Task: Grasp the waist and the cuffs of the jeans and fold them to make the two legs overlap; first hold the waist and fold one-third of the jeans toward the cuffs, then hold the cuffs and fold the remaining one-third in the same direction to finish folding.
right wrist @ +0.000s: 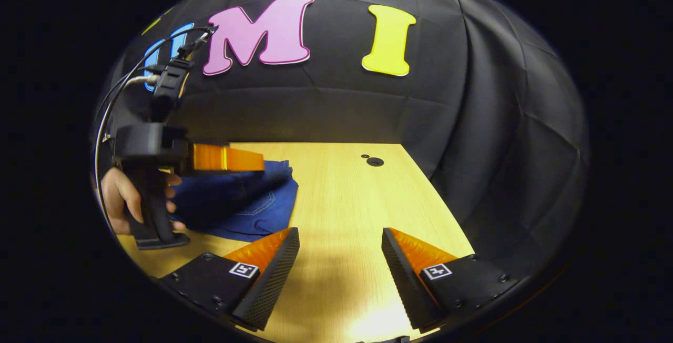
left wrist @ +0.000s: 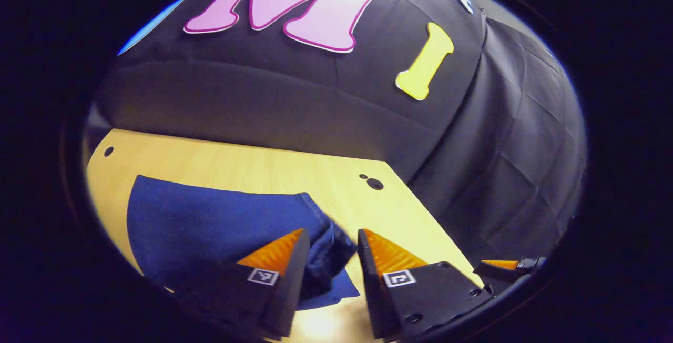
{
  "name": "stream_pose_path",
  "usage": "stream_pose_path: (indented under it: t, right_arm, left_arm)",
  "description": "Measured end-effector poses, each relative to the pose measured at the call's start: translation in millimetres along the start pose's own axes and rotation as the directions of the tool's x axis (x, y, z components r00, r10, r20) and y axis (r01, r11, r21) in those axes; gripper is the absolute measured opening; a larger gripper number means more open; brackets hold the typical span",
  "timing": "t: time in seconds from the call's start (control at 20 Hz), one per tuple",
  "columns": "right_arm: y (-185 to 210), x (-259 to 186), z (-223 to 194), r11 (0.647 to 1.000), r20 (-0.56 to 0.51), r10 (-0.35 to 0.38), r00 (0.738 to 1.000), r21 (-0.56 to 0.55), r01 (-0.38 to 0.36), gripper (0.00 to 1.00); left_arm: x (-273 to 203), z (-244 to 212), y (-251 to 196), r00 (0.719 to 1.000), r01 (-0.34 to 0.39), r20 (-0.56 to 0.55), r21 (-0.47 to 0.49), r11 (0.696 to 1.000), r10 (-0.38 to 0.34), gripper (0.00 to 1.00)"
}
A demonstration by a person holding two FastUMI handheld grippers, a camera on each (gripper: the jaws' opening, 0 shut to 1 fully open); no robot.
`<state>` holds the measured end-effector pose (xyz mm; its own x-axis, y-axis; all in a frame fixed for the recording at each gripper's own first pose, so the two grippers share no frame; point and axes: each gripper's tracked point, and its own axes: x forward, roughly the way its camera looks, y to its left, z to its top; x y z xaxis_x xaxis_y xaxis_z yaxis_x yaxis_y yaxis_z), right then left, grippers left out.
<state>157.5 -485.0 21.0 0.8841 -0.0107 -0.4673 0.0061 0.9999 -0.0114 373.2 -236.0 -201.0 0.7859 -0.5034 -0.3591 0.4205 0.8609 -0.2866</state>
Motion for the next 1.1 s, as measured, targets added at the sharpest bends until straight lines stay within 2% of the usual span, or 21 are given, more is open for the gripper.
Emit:
stream_pose_path:
  t: [0.05,0.15,0.25,0.35,0.5,0.75,0.9,1.1]
  right_arm:
    - [-1,-2,0,1.0,0.001,-0.008,1.0,0.007,0.008,0.97]
    - [3,-7,3,1.0,0.008,-0.009,1.0,0.029,0.009,0.96]
    - [11,-13,9,0.999,0.016,0.002,1.0,0.036,-0.002,0.97]
    - [19,-22,21,1.0,0.039,0.009,0.999,0.03,-0.01,0.97]
    - [38,-44,49,0.998,0.095,0.035,0.995,0.052,-0.04,0.97]
    - [63,-102,106,0.998,0.228,0.053,0.972,0.021,-0.06,0.96]
    - [81,-147,144,0.997,0.328,0.071,0.942,-0.007,-0.073,0.96]
    - [100,-212,185,0.992,0.459,0.099,0.883,-0.111,-0.054,0.96]
  left_arm:
    - [-2,1,-2,1.0,0.012,0.002,-0.022,1.0,-0.012,0.78]
    - [-15,9,7,0.999,0.016,0.029,-0.062,0.998,-0.014,0.88]
    - [-42,20,21,0.998,-0.018,0.066,-0.066,0.998,0.022,0.97]
    - [-76,34,38,0.991,-0.07,0.114,-0.03,0.997,0.073,0.97]
    - [-145,62,59,0.966,-0.154,0.211,0.017,0.988,0.147,0.97]
    - [-266,102,70,0.911,-0.238,0.362,0.076,0.968,0.196,0.97]
    - [-333,113,83,0.867,-0.306,0.435,0.077,0.949,0.244,0.97]
    - [-405,110,99,0.823,-0.361,0.477,0.02,0.932,0.309,0.96]
